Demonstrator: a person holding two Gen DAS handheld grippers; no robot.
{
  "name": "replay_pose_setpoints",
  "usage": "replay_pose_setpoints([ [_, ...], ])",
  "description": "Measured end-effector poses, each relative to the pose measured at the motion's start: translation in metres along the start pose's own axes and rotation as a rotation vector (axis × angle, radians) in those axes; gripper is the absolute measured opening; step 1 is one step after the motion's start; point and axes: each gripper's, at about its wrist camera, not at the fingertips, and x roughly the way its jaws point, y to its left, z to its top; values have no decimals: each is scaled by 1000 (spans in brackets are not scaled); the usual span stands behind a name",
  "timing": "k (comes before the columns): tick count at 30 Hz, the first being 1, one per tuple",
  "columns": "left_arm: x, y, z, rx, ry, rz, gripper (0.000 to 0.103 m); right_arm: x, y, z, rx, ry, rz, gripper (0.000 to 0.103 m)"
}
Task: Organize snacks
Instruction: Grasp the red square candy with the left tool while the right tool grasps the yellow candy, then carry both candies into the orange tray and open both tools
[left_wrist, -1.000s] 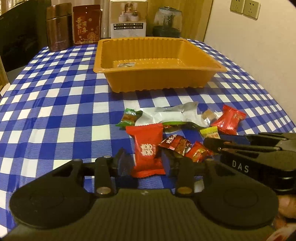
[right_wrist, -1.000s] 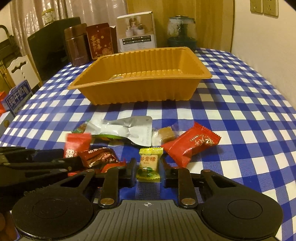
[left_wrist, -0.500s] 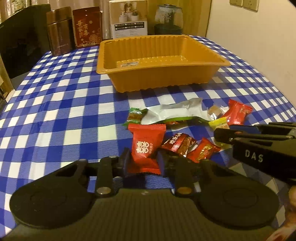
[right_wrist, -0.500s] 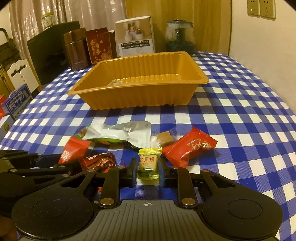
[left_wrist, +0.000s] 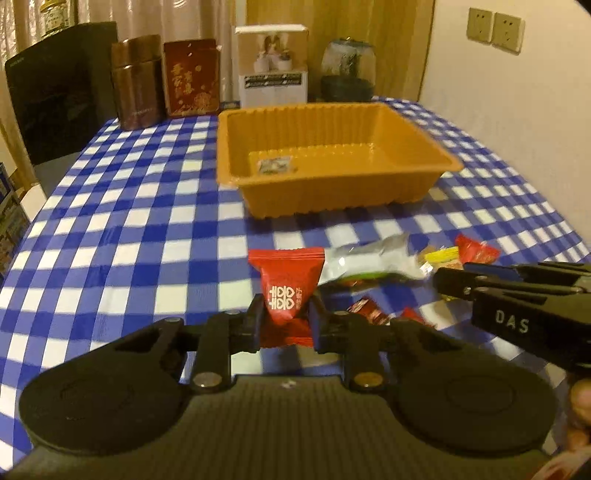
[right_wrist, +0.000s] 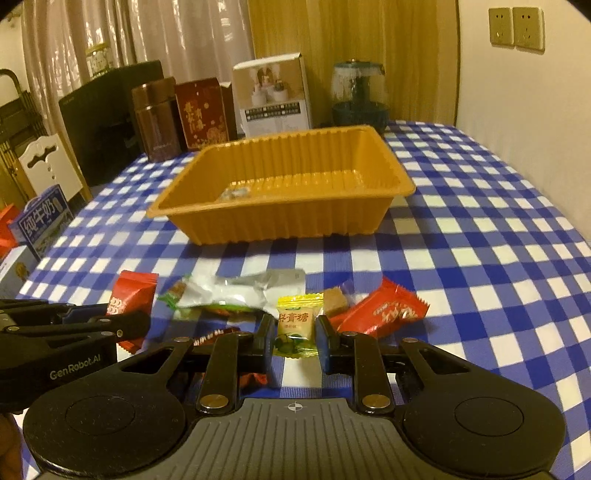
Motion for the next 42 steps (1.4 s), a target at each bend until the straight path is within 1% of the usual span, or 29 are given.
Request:
replay_pose_setpoints([
  [3,-4,-5,13,15,-21,-3,22,-5,-1,11,-4,-30,-1,24],
  [8,-5,-11,36,11,-55,-25,22,-12,-3,34,-11,-84,2,24],
  [12,-4,-14,56,14,-85,-37,22,-11,-8,48,-7,-104,3,24],
  [21,14,-7,99,-27,-115,-63,22,-1,-17,83,-19,-150,3,24],
  [32,48,-3,133,-72,-123,-76,22,34,-32,119,-5,-160,20,24],
  [36,64,-1,139,-85,-119,-78,22,50,-40,127,4,-159,20,24],
  [42,80,2,142,-104,-103,-81,22,73,-56,135,63,-127,14,24],
])
